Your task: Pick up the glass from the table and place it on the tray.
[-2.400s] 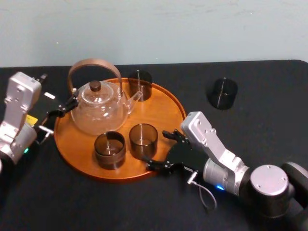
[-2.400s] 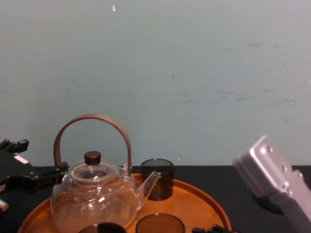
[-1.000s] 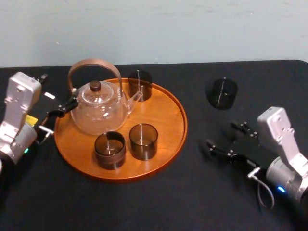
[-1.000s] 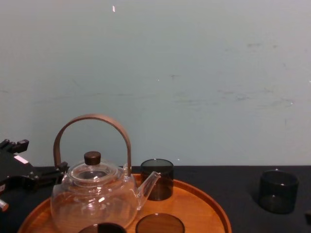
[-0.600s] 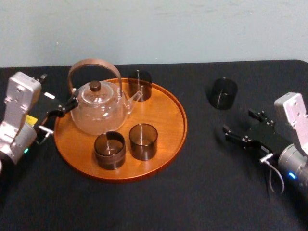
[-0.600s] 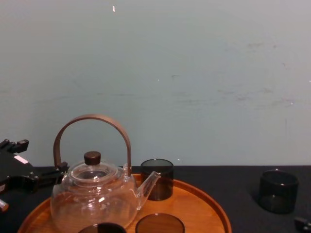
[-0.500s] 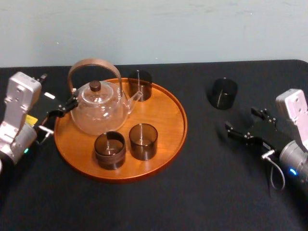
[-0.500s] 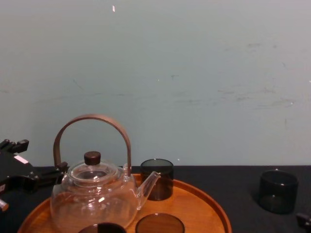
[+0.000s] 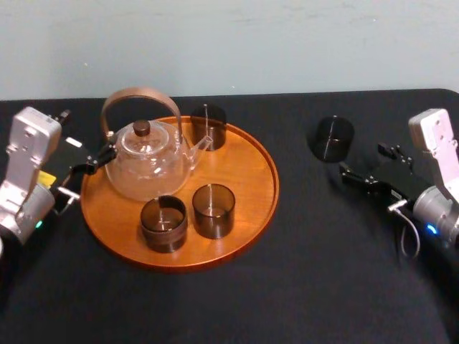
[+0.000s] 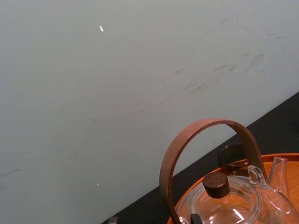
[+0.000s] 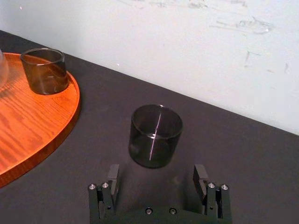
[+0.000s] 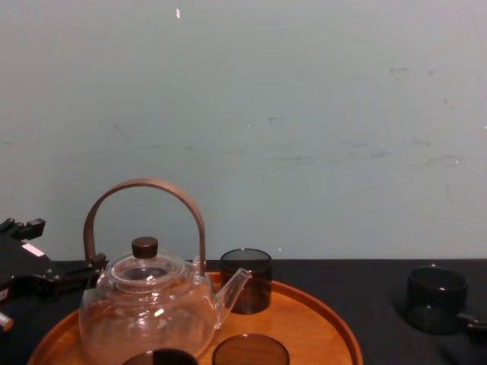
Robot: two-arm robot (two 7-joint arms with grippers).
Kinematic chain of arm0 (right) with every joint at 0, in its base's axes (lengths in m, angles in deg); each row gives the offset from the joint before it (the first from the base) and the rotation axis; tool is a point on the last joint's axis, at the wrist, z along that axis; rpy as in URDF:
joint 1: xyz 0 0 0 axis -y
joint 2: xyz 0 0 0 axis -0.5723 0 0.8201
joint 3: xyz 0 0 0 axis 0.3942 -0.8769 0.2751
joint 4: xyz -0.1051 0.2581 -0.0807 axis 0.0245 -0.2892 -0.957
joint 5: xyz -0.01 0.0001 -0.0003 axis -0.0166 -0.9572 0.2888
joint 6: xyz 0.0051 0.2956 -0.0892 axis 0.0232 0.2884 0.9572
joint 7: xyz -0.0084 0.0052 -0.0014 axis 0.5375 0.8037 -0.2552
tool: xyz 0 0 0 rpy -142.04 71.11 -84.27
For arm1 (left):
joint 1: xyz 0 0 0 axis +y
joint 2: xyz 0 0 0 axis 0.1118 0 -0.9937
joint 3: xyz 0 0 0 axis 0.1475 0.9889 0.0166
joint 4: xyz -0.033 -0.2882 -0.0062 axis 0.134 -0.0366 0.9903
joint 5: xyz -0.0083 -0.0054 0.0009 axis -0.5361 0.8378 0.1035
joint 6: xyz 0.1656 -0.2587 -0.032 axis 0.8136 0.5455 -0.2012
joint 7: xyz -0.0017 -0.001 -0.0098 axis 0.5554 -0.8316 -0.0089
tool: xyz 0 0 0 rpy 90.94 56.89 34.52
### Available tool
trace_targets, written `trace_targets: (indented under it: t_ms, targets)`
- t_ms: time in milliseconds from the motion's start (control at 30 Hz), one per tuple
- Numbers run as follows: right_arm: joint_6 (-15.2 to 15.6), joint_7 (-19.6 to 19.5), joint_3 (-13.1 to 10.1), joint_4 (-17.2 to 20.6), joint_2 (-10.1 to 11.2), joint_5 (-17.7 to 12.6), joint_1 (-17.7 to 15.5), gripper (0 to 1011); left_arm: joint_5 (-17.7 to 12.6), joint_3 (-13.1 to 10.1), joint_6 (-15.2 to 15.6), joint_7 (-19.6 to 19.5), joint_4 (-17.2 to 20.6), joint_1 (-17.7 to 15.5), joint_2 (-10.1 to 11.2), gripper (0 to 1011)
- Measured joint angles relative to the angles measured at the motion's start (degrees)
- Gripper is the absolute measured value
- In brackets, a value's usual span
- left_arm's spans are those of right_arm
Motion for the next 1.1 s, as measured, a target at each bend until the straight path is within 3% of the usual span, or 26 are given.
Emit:
trace_targets:
  t_ms: [400,1100]
  targets:
    - [-0.8,0.5,2.3,-6.9,-2.0,2.3,6.2,1002,0.0,0.0,0.0,0.0,0.0,0.0,0.0,1009]
    - [-3.0,0.3,4.0,-16.0,-5.2,4.6,13.4,1002,0.0,0.0,0.0,0.0,0.0,0.0,0.0,1009]
